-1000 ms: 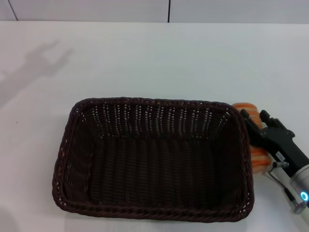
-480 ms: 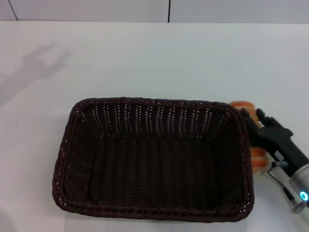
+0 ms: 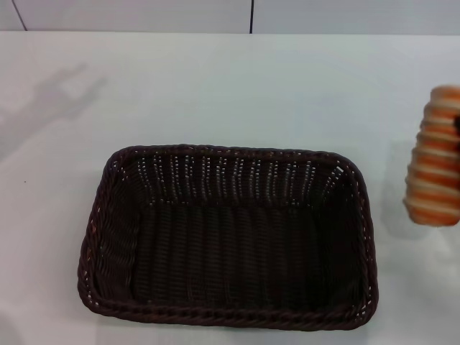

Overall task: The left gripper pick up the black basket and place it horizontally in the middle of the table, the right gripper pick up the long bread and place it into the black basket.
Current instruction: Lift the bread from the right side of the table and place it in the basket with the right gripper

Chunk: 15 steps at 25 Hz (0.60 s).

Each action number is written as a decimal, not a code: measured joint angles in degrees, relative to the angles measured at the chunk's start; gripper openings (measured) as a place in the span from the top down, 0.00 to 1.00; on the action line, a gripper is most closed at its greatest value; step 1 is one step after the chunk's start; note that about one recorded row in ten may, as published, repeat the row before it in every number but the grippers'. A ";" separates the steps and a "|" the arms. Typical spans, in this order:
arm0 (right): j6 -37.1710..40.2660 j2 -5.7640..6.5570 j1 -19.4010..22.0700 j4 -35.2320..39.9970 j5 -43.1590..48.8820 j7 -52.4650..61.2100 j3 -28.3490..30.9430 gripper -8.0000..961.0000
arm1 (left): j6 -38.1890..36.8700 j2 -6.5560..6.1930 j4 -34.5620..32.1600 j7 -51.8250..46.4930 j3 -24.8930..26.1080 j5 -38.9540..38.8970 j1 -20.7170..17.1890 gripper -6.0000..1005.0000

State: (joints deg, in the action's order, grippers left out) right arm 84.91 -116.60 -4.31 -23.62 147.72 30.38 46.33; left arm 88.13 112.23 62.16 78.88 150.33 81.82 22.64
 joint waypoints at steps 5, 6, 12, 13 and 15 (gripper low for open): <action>12.34 -0.06 -0.16 -0.29 8.74 0.39 -0.45 0.60 | -0.01 0.06 0.70 -0.67 -0.15 -0.10 0.10 0.44; 13.77 -0.23 -0.54 -0.53 10.63 0.45 -0.44 0.60 | -0.01 0.09 0.84 -0.75 -0.16 -0.10 0.15 0.44; 12.43 -2.04 -5.54 -0.48 18.57 0.95 -0.78 0.63 | -0.03 0.36 1.12 -0.82 -0.32 -0.11 0.55 0.44; 11.02 -2.11 -6.44 -0.56 19.11 1.20 -1.13 0.63 | -0.03 0.40 1.12 -0.82 -0.37 -0.11 0.64 0.44; 7.10 -2.05 -7.85 -1.38 19.36 1.94 -1.86 0.62 | -0.04 0.43 1.12 -0.83 -0.38 -0.10 0.66 0.44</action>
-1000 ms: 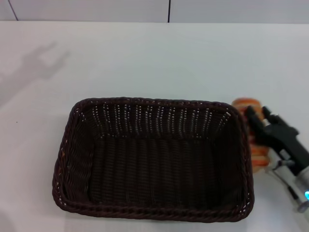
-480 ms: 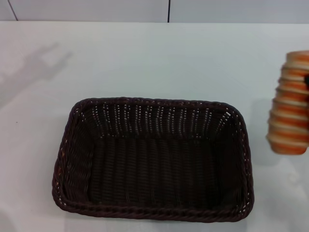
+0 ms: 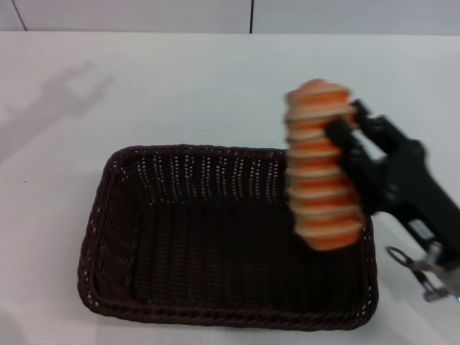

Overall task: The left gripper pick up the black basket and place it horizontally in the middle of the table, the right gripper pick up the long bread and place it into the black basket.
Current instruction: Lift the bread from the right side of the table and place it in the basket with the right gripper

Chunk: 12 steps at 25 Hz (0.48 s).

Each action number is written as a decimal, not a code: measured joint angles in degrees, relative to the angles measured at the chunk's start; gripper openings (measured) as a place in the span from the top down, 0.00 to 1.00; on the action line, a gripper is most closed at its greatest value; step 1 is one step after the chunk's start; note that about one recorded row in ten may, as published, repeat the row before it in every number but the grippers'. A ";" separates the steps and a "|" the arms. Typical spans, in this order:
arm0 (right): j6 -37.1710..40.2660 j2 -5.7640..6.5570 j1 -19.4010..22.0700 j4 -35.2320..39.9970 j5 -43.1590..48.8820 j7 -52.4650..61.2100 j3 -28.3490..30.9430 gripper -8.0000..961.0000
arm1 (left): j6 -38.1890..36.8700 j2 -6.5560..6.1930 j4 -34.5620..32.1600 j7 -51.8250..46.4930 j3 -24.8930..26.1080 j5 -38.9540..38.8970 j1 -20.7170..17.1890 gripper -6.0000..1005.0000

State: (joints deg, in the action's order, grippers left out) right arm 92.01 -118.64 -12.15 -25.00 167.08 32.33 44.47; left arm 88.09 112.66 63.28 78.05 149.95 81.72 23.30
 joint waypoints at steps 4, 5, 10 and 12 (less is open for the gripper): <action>-7.36 0.64 -1.97 -2.71 0.08 1.20 -1.54 0.58 | -0.02 0.09 0.00 0.00 0.18 0.00 -0.05 0.44; -7.97 0.78 -2.23 -3.03 0.09 1.20 -1.96 0.57 | -0.05 0.11 -0.02 -0.01 0.29 0.00 -0.13 0.44; -8.42 1.02 -2.83 -3.19 0.10 1.45 -1.75 0.46 | -0.40 0.34 -0.51 0.13 0.42 0.02 -0.48 0.44; -8.52 1.05 -2.98 -3.23 0.10 1.48 -1.61 0.42 | -0.53 0.63 -0.64 0.41 0.46 0.02 -0.57 0.44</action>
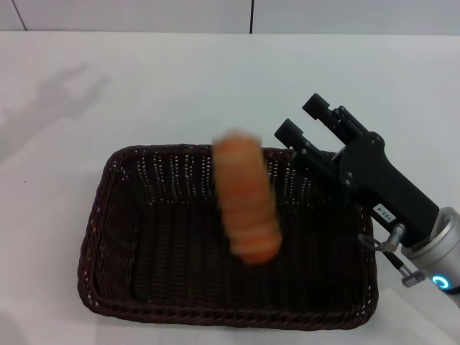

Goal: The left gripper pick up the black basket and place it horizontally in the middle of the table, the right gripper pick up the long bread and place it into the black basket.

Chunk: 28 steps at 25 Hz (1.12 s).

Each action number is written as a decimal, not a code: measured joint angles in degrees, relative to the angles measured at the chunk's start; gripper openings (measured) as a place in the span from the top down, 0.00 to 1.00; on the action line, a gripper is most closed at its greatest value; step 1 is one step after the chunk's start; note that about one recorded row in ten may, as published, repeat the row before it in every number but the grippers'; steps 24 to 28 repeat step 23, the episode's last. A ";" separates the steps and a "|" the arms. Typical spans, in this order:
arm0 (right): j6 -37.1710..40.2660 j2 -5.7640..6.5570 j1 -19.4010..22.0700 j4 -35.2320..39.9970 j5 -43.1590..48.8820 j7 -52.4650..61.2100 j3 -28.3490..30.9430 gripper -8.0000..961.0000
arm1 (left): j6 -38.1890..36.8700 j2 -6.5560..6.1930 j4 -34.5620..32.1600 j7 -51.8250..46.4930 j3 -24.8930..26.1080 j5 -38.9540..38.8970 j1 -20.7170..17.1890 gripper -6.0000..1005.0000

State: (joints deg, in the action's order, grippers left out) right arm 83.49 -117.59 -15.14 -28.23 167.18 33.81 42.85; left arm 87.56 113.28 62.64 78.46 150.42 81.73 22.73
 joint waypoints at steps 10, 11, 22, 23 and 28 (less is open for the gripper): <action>0.48 1.16 3.87 1.01 -0.09 -2.85 14.75 0.26 | -1.08 4.17 -6.33 6.58 4.65 -0.17 -0.92 0.44; 0.50 1.30 4.13 1.29 -0.09 -3.32 16.92 0.26 | -1.15 4.35 -7.03 7.43 4.93 -0.20 -1.00 0.44; -2.34 0.84 2.38 4.74 -0.15 -14.27 36.76 0.26 | -3.97 4.64 -28.25 28.50 12.64 -0.23 -2.97 0.44; -2.55 0.68 2.04 4.95 -0.16 -15.17 37.65 0.26 | -4.02 4.65 -29.11 29.58 13.24 -0.23 -3.13 0.44; -2.55 0.68 2.04 4.95 -0.16 -15.17 37.65 0.26 | -4.02 4.65 -29.11 29.58 13.24 -0.23 -3.13 0.44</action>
